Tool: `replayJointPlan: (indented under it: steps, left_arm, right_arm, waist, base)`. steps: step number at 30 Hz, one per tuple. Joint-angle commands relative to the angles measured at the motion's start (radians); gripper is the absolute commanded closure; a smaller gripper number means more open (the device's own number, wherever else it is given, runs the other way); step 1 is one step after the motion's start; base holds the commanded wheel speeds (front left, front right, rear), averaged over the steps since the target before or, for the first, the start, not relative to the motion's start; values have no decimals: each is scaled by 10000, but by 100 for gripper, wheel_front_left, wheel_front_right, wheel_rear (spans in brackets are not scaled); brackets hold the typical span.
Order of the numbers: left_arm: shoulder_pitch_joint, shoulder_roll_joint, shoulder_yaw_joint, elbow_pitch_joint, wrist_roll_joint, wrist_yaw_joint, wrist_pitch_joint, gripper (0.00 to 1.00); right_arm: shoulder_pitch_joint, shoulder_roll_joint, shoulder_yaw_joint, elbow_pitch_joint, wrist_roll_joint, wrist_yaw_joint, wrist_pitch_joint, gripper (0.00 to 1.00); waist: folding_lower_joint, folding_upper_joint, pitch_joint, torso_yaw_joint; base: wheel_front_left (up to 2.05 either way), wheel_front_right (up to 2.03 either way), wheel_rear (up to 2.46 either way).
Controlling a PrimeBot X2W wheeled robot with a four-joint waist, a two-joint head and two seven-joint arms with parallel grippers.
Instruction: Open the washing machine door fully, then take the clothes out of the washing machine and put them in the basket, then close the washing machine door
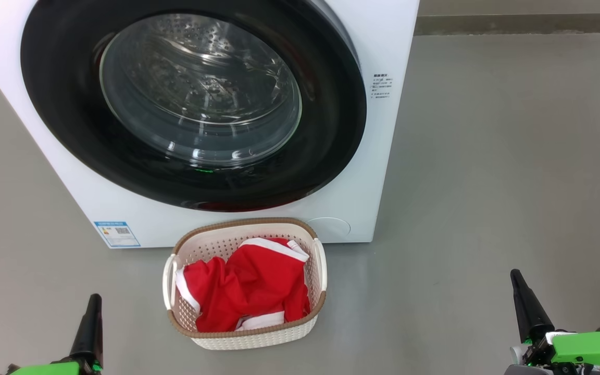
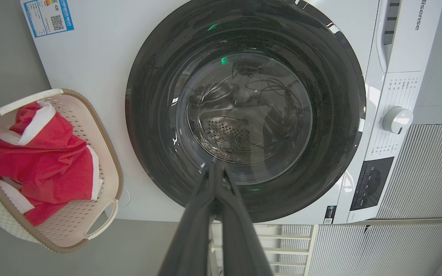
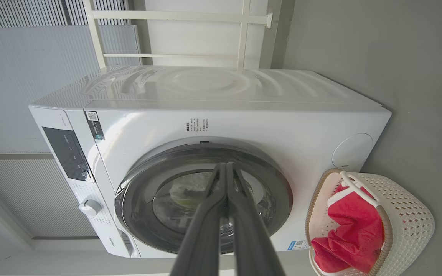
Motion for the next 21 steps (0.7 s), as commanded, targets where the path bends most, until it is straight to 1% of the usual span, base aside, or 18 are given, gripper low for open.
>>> replayJointPlan:
  steps: [1, 21]
  left_arm:
    - [-382, 152, 339, -259, -16, -33, 40, 100]
    - [-382, 151, 340, -259, -15, -33, 40, 100]
  right_arm:
    - [-412, -34, 220, -301, 40, -9, 41, 100]
    - [-412, -34, 219, -301, 39, -9, 41, 100]
  waist:
    - [0, 0, 0, 0]
    - [0, 0, 0, 0]
  base:
    - [0, 0, 0]
    - [0, 0, 0]
